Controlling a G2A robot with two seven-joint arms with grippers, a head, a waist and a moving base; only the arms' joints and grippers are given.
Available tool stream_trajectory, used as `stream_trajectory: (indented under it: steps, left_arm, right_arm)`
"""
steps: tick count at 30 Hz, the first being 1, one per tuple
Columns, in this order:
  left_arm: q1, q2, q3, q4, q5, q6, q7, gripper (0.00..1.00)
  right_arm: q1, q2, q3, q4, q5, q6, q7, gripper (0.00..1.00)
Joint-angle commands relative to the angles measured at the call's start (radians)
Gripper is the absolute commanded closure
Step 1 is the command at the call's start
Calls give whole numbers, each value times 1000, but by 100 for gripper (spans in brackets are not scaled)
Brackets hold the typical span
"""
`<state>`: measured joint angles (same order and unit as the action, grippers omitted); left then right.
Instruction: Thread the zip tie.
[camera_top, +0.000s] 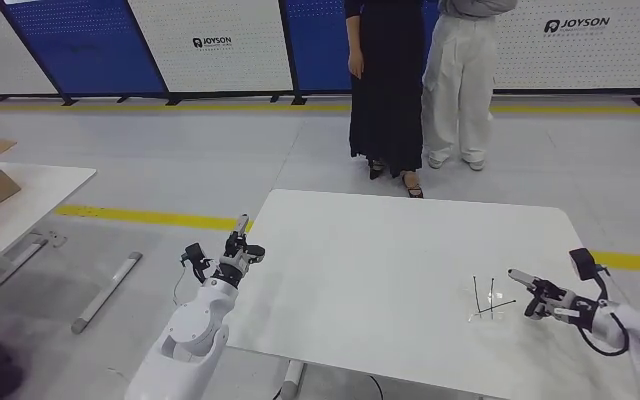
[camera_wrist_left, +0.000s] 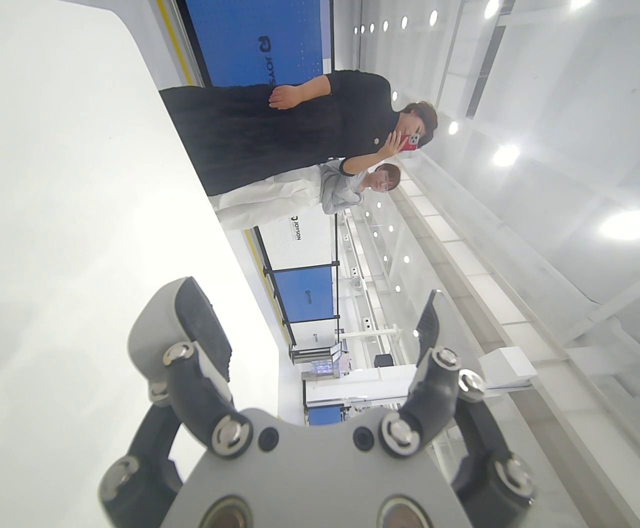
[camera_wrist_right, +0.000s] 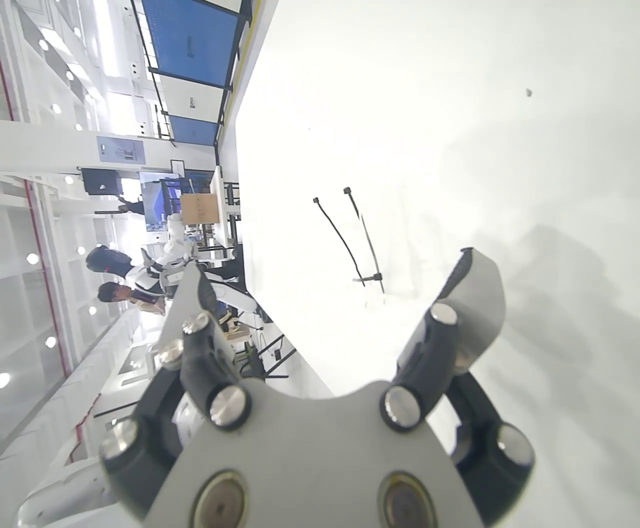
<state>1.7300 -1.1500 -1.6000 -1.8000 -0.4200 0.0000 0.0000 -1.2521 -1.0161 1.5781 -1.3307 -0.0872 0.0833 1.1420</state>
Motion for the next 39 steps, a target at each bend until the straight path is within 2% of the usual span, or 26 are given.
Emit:
stream_trajectory:
  steps: [1,6,7,8,10,11,18,24,25,30,32,33,39]
  left_arm:
    - [0,0,0,0,0,0,0,0]
    - [0,0,0,0,0,0,0,0]
    - [0,0,0,0,0,0,0,0]
    - [0,0,0,0,0,0,0,0]
    - [0,0,0,0,0,0,0,0]
    - [0,0,0,0,0,0,0,0]
    - [0,0,0,0,0,0,0,0]
    - [0,0,0,0,0,0,0,0]
    - [0,0,0,0,0,0,0,0]
    - [0,0,0,0,0,0,0,0]
    - [0,0,0,0,0,0,0,0]
    - [0,0,0,0,0,0,0,0]
    - [0,0,0,0,0,0,0,0]
  right_arm:
    - [5,1,-9,0,-10,7,-2,0]
    - [27,4,-33,25,-20,20,7,0]
    - [31,5,-38,30,-22,20,6,20]
    - [34,5,-42,35,-19,20,10,33]
    - [40,6,-45,47,-16,18,13,48]
    - [42,7,-46,50,-14,16,14,50]
    - [49,15,-45,78,-8,13,19,54]
    - [50,20,-58,88,-13,10,22,60]
    - [49,20,-59,89,-12,9,22,64]
    - [43,25,-59,88,-8,8,21,67]
    - [42,27,-60,87,-8,10,19,76]
    - [42,28,-61,86,-8,10,19,73]
    - [42,32,-71,85,-7,14,16,73]
